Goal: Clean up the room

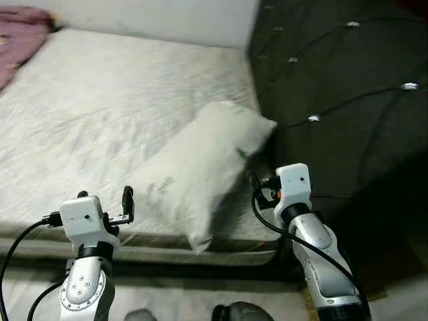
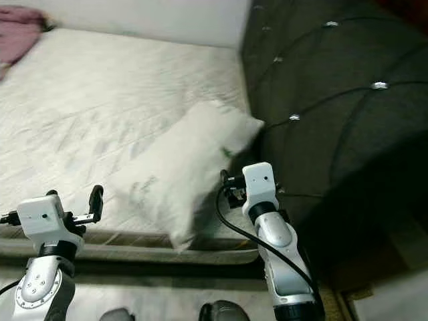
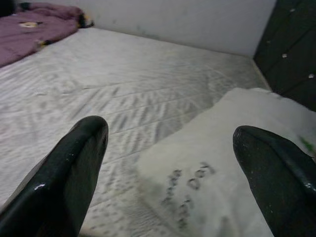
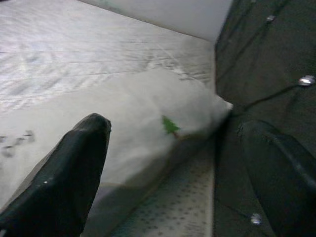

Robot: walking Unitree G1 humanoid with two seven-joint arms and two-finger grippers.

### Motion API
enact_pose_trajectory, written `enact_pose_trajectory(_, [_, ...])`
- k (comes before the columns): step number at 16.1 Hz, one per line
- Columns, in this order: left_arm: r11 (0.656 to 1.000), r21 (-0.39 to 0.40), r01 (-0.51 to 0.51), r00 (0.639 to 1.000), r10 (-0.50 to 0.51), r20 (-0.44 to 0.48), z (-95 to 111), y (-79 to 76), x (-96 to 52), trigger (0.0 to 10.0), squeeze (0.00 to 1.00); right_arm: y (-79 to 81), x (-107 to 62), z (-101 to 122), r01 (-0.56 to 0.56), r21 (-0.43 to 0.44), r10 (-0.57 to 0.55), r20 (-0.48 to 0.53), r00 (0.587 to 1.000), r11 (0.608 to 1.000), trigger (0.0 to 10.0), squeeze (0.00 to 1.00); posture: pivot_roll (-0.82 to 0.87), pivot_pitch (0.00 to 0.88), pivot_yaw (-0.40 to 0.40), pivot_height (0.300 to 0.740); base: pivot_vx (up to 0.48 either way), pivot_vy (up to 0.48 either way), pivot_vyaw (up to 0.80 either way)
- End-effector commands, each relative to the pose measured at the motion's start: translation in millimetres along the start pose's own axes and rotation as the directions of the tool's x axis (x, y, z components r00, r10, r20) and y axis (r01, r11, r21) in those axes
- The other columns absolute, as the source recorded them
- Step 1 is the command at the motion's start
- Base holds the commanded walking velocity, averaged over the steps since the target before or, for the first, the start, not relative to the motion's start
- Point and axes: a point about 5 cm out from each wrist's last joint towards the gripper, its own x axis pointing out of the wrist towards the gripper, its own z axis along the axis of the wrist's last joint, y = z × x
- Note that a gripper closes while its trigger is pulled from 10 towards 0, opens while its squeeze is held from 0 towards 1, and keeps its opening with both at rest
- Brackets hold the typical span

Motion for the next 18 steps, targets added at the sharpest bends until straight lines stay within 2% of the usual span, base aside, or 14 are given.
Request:
enact_pose_trajectory(1, [1.000, -0.009, 0.011, 1.000, -0.011, 0.006, 3.1, -2.6, 0.0, 10.0, 0.00, -1.9, -0.2, 4.6, 0.004, 0.000, -0.004, 0.011, 1.000, 1.000, 10.0, 0.00, 0.02, 0.084, -0.080, 0.740, 0.368, 0.000, 0.00])
enact_pose_trajectory(5, [1.000, -0.008, 0.003, 1.000, -0.004, -0.009, 0.9, -2.4, 1.1, 10.0, 0.00, -2.6, 0.8, 3.4, 0.007, 0.008, -0.007, 0.003, 1.000, 1.000, 10.0, 0.00, 0.02, 0.083, -0.081, 0.740, 0.137, 0.000, 0.00])
enact_pose_trajectory(9, [1.000, -0.001, -0.006, 1.000, 0.006, -0.017, 0.4, -1.4, 1.5, 10.0, 0.00, -2.5, 1.4, 2.4, 0.008, 0.014, -0.008, -0.005, 1.000, 1.000, 10.0, 0.00, 0.02, 0.083, -0.080, 0.740, 0.000, 0.000, -0.80])
enact_pose_trajectory(13, [1.000, -0.013, -0.010, 1.000, 0.010, -0.027, -0.6, -1.0, 1.8, 10.0, 0.00, -2.0, 1.3, 2.3, 0.006, 0.019, -0.006, -0.004, 1.000, 1.000, 10.0, 0.00, 0.02, 0.081, -0.080, 0.740, 0.000, 0.000, 0.00])
enact_pose_trajectory(18, [0.999, -0.034, -0.007, 0.999, 0.006, -0.032, -1.0, -1.5, 2.3, 10.0, 0.00, -1.7, 1.2, 2.1, 0.003, 0.019, -0.003, -0.007, 1.000, 1.000, 10.0, 0.00, 0.02, 0.083, -0.080, 0.740, 0.000, 0.439, 0.00])
